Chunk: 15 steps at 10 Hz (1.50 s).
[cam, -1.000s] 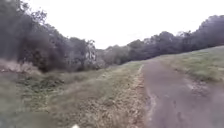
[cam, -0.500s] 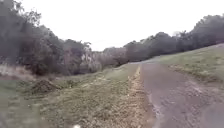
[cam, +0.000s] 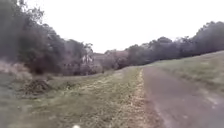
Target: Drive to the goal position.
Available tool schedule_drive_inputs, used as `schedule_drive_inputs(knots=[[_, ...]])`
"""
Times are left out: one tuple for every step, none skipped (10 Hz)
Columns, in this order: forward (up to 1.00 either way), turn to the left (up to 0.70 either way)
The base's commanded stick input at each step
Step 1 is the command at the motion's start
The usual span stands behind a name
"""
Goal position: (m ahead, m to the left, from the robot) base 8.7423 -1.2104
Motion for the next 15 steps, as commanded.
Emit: schedule_drive_inputs(knots=[[0.6, -0.12], [0.6, -0.12], [0.6, -0.12], [0.6, -0.12], [0.6, -0.12], [0.6, -0.12], [0.6, -0.12], [0.6, -0.12], [0.6, -0.12], [0.6, -0.12], [0.6, -0.12], [0.6, -0.12], [0.6, -0.12], [0.6, -0.12], [0.6, -0.12]])
